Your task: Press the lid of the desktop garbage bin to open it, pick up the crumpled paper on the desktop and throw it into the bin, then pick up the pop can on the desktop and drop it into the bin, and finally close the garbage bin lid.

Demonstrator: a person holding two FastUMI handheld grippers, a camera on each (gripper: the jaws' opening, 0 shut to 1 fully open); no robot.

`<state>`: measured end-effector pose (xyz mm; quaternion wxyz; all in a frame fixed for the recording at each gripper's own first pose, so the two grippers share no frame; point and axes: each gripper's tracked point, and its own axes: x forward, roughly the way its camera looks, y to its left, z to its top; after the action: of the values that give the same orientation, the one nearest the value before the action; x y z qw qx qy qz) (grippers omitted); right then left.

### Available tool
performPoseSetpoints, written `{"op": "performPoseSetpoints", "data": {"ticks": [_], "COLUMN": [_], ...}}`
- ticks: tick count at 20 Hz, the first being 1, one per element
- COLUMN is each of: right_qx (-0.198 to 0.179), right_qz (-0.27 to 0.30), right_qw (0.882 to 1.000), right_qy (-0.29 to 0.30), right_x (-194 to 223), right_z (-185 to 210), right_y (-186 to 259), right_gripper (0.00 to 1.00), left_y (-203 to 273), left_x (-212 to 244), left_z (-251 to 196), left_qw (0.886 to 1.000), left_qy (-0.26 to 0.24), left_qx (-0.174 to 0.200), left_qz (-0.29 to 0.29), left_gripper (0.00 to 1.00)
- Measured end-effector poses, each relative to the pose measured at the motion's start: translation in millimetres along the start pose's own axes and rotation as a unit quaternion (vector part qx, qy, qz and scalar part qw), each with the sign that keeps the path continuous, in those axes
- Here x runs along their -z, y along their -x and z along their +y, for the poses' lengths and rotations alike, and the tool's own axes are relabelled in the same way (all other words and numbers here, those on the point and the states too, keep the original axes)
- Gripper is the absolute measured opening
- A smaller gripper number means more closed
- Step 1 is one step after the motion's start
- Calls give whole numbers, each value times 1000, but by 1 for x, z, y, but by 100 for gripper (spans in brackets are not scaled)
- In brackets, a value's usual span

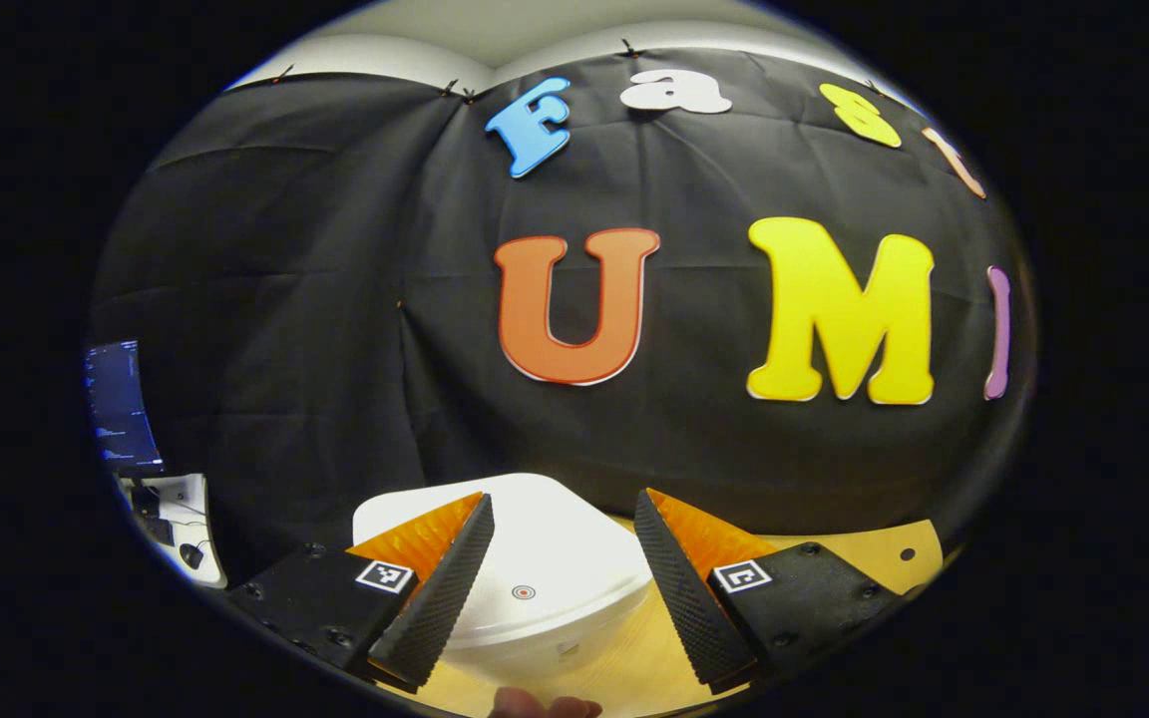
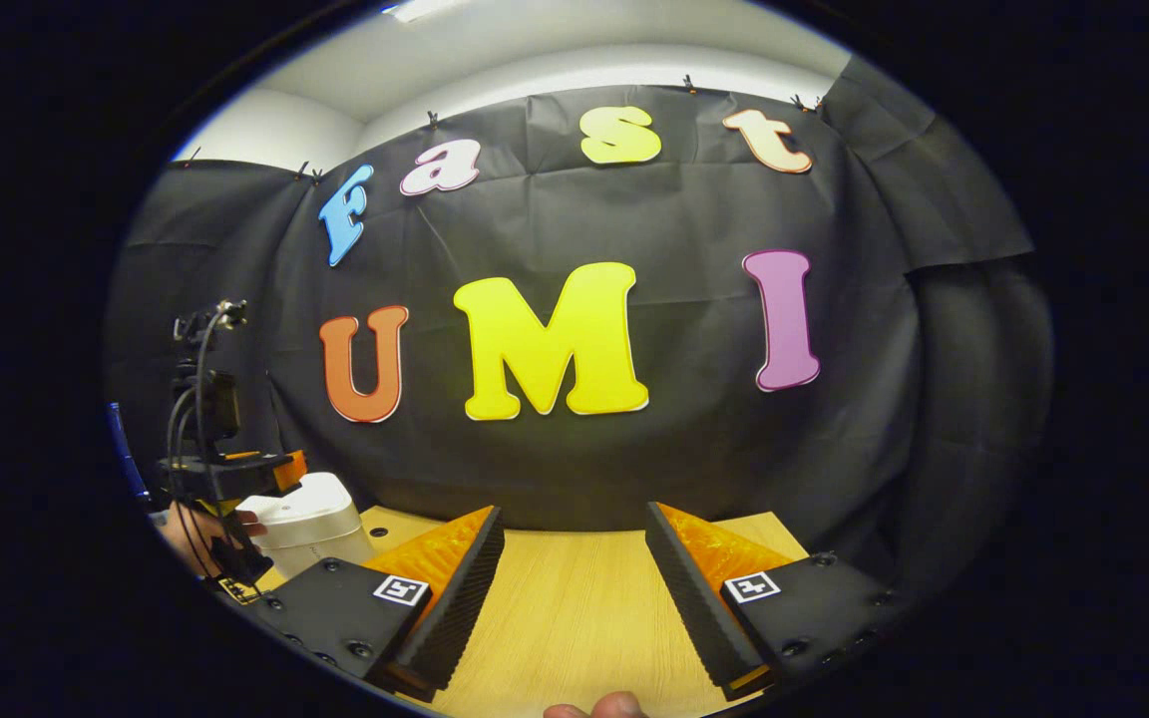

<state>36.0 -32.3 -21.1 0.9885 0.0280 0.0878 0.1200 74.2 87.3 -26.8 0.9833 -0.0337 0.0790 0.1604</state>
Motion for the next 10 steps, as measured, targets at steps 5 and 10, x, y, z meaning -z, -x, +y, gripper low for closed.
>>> {"op": "performPoseSetpoints", "data": {"ticks": [5, 10], "right_qx": [9, 17], "right_qz": [-38, -56], "right_qw": [999, 998], "right_qy": [17, 22], "right_x": [-21, -25], "right_z": [29, 53], "right_y": [12, 30], "right_gripper": [90, 92], "left_y": [53, 102], "left_x": [-27, -26], "left_z": [-32, -58], "left_qw": [993, 980], "left_qy": [-7, 1], "left_qx": [114, 195], "left_qz": [-36, -45], "left_gripper": [93, 93]}}
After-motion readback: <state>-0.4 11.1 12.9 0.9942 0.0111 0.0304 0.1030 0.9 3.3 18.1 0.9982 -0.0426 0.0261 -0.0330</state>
